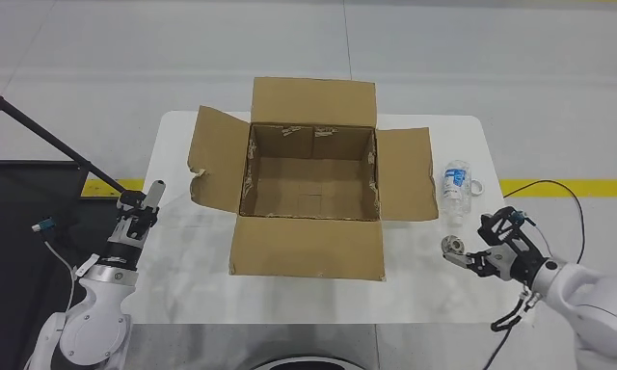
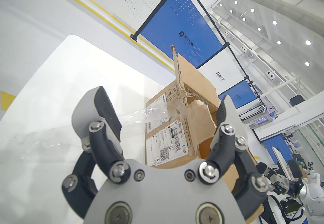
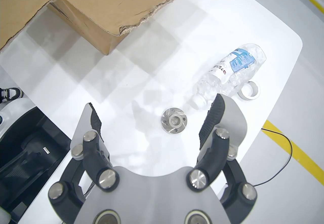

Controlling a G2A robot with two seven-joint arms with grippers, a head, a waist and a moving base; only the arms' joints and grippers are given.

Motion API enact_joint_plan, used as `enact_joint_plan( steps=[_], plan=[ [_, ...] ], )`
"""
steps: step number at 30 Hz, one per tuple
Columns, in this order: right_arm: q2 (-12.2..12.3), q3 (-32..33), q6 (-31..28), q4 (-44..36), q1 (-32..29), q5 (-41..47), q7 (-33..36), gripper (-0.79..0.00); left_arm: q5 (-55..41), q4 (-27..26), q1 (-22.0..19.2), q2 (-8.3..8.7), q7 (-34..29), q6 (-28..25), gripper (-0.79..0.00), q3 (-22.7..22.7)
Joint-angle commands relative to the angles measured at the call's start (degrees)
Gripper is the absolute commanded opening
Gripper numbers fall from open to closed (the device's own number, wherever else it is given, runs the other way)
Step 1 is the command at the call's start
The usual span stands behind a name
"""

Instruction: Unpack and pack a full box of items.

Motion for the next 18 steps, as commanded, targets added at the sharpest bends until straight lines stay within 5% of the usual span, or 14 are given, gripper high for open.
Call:
enact_joint_plan(
  steps=[1, 11, 12, 13, 18],
  plan=[
    [0.03, -1.27, 3.73, 0.60, 0.76, -2.57, 1.42, 0.000, 0.00, 0.00, 0.00, 0.00, 0.00, 0.00, 0.000, 0.00],
    [0.71, -6.25, 4.76, 9.24, 6.86, -2.91, 6.71, -0.015, 0.00, 0.00, 0.00, 0.00, 0.00, 0.00, 0.000, 0.00],
    [0.73, -6.99, 4.91, 9.80, 7.47, -3.26, 6.98, -0.379, 0.00, 0.00, 0.00, 0.00, 0.00, 0.00, 0.000, 0.00],
    [0.76, -7.51, 4.98, 10.55, 8.06, -3.36, 6.99, -0.480, 0.00, 0.00, 0.00, 0.00, 0.00, 0.00, 0.000, 0.00],
    [0.91, -9.73, 5.17, 13.13, 10.00, -4.27, 7.19, -0.594, 0.00, 0.00, 0.00, 0.00, 0.00, 0.00, 0.000, 0.00]
  ],
)
